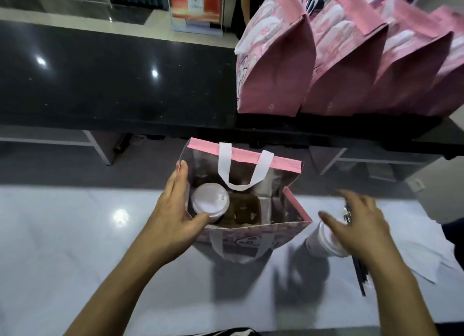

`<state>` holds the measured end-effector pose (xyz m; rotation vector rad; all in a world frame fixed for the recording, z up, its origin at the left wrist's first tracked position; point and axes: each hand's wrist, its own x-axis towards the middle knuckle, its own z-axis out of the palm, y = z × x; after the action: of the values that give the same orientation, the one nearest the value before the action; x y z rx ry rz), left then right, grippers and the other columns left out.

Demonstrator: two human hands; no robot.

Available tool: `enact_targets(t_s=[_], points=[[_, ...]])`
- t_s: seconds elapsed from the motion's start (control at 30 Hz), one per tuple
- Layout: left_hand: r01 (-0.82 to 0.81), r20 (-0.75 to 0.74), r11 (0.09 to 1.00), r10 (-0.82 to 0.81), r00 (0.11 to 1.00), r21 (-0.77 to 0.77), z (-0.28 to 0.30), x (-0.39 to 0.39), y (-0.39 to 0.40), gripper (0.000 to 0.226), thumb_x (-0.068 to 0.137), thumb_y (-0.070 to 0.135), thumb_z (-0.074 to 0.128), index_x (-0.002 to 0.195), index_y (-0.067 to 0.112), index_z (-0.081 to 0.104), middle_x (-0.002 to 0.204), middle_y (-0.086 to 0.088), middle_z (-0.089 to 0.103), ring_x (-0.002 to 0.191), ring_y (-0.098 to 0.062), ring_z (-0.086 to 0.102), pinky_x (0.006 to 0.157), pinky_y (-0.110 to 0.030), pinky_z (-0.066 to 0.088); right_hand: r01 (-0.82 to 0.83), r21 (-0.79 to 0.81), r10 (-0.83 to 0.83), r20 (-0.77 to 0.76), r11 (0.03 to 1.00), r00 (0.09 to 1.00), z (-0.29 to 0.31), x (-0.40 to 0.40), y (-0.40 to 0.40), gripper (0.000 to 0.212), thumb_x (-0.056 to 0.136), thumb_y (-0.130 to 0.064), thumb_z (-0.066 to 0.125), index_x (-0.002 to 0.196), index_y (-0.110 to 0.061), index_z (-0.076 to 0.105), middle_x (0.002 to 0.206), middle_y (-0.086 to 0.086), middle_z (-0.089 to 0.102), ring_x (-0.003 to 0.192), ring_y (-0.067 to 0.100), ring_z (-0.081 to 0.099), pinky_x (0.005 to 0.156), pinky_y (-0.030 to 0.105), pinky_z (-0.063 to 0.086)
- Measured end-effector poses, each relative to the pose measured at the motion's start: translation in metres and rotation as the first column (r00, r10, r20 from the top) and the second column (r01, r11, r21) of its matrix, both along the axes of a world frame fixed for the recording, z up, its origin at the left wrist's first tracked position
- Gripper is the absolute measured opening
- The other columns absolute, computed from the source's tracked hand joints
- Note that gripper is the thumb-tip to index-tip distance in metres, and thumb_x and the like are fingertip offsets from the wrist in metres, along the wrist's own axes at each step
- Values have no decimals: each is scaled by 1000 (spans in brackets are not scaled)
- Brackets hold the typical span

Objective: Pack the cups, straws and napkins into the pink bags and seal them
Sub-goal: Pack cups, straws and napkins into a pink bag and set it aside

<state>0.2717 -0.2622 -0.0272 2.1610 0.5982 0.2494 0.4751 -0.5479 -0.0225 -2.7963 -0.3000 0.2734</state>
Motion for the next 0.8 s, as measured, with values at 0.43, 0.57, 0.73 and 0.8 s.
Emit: enact_targets(t_s=[0.43, 0.57, 0.73, 0.8], points=[[28, -19, 999, -27, 999, 41, -3, -1, -1, 110, 64, 73, 43, 154, 44, -14, 163, 26, -12, 148, 4, 2, 120, -38, 27, 141, 348, -196, 129, 927, 972, 57, -37, 1, 91, 70, -31, 88, 144, -34, 35, 138, 8, 33, 114, 30, 48, 94, 44, 43], [27, -7, 998, -27, 1000, 55, -3, 0, -3, 109, 66, 71, 43, 153, 45, -15, 163, 26, -13, 151, -3, 4, 118, -34, 27, -116, 548, -41, 265, 829, 963, 124, -75, 30, 82, 58, -56, 78, 131, -41, 44, 124, -8, 41, 101, 10, 49, 82, 30, 43], [37, 14, 997, -38, 999, 62, -4, 0, -4, 106, 67, 63, 43, 154, 42, -14, 161, 29, -14, 147, 8, 0, 117, -32, 30, -353, 271, 365, 7, 896, 931, 114, -94, 78, 80, 58, -67, 77, 127, -53, 39, 116, -24, 37, 102, -4, 50, 80, 25, 43], [44, 12, 997, -45, 999, 65, -5, 0, -4, 105, 68, 61, 42, 154, 43, -16, 160, 30, -16, 140, 15, -4, 115, -27, 26, -439, 11, 439, 1, 898, 898, 93, -88, 97, 81, 67, -61, 78, 133, -48, 33, 122, -16, 36, 108, 10, 51, 84, 29, 43]])
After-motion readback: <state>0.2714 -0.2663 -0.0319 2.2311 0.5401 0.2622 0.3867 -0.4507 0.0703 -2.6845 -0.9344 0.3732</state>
